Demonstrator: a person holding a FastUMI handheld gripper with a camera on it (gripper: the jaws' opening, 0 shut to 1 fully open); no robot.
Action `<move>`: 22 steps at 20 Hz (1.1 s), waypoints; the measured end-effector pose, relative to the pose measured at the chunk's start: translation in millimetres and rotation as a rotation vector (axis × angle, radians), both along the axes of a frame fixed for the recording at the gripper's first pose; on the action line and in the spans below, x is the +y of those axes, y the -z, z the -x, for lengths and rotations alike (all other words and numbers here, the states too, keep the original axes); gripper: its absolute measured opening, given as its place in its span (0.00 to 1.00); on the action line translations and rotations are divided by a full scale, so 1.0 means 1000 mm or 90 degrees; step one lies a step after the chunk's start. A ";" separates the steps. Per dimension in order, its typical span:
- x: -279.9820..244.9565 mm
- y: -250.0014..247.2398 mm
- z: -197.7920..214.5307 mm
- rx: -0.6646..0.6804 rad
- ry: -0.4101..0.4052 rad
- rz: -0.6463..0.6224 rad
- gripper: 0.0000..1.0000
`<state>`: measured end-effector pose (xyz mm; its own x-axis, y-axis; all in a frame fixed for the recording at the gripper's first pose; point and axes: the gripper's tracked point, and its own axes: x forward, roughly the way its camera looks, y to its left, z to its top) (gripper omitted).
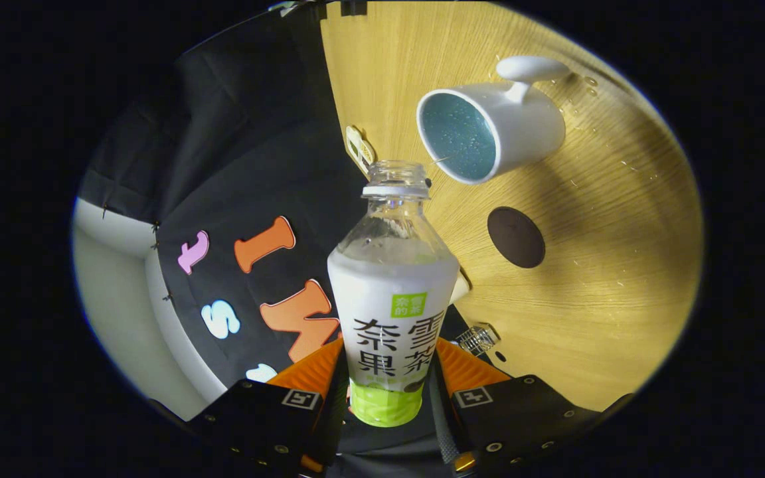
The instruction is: Take the bottle from table, then pour the juice into the cup, finally place the bottle on the coaster
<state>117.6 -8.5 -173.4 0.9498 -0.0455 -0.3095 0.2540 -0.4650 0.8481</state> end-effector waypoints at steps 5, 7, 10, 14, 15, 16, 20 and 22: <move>0.005 -0.001 0.000 0.007 -0.053 0.158 0.59; 0.006 0.000 0.000 0.010 -0.083 0.242 0.59; 0.004 0.001 -0.002 0.021 -0.132 0.368 0.59; -0.011 -0.022 -0.002 0.009 -0.156 0.541 0.59; -0.011 -0.027 -0.003 0.009 -0.168 0.593 0.59; -0.012 -0.030 -0.006 0.010 -0.181 0.648 0.59; -0.021 -0.023 -0.008 0.065 -0.226 0.836 0.59; -0.018 -0.026 -0.013 0.065 -0.235 0.895 0.59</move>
<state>130.7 -26.5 -147.9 0.9513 -0.1242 -0.2820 0.2584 0.8202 0.5104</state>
